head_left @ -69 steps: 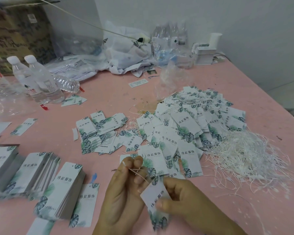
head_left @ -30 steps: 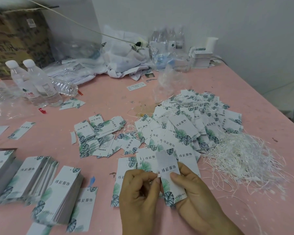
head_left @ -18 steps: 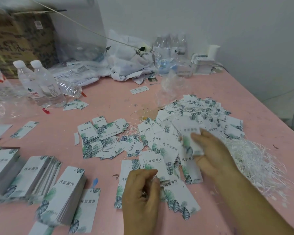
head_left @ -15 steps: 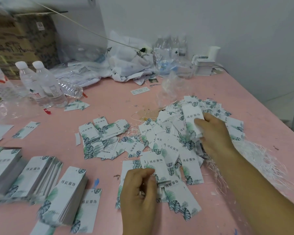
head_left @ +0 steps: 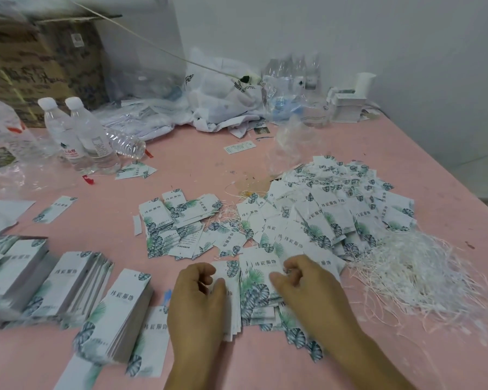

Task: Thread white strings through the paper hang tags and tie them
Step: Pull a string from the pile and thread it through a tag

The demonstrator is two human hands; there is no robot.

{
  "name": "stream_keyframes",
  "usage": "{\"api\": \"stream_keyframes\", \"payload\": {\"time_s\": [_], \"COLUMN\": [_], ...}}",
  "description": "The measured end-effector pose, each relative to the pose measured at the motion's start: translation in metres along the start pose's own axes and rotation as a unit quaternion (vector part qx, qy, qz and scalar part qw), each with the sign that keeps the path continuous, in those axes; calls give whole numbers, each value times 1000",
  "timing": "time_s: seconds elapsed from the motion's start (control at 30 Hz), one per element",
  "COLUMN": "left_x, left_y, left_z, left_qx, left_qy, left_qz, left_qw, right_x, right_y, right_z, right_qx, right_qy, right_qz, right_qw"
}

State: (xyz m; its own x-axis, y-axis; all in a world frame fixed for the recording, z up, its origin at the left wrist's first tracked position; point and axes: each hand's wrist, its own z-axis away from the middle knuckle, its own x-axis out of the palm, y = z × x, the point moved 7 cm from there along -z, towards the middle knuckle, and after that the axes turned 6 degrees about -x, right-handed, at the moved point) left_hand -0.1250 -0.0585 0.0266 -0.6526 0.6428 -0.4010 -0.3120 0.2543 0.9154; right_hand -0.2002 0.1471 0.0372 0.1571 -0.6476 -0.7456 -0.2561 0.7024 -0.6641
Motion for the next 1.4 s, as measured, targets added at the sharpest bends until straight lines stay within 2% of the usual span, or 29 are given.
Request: {"api": "stream_keyframes", "payload": {"time_s": [0.1,0.23,0.33,0.57,0.67,0.77,0.83,1.07,1.2,1.4], "left_x": [2,1,-1,3,4,4,4,2,-3,-8], "left_y": [-4,-7,-8,-8,-6,-6,-7,-10,-7,-11], "left_z": [0,-3,-7,-4,-4,-4,-5,-9,-12,-18], "left_qx": [-7,-18,-24,-16,-13,-13,-15,-31,-21,-17], "left_qy": [-13,-20,-21,-53,-70,-82,-90,-91,-81,-93], "left_qz": [-46,-62,-64,-88,-96,-105,-106,-76,-59,-29], "left_qw": [999,998,997,995,993,991,990,992,995,995], "right_x": [6,8,4,-1,-8,-17,-21,-18,-12,-11], "right_y": [0,11,16,10,12,24,32,31,22,28], "right_z": [1,-1,-4,-2,-3,2,10,26,28,28], "right_qx": [5,49,55,-8,1,59,75,-3,-34,-32], "right_qy": [-14,-19,-13,33,51,62,65,99,84,81], "right_qz": [64,-62,-92,-20,-181,-385,-450,-341,-325,-303], "right_qw": [998,997,994,999,982,919,888,935,942,949]}}
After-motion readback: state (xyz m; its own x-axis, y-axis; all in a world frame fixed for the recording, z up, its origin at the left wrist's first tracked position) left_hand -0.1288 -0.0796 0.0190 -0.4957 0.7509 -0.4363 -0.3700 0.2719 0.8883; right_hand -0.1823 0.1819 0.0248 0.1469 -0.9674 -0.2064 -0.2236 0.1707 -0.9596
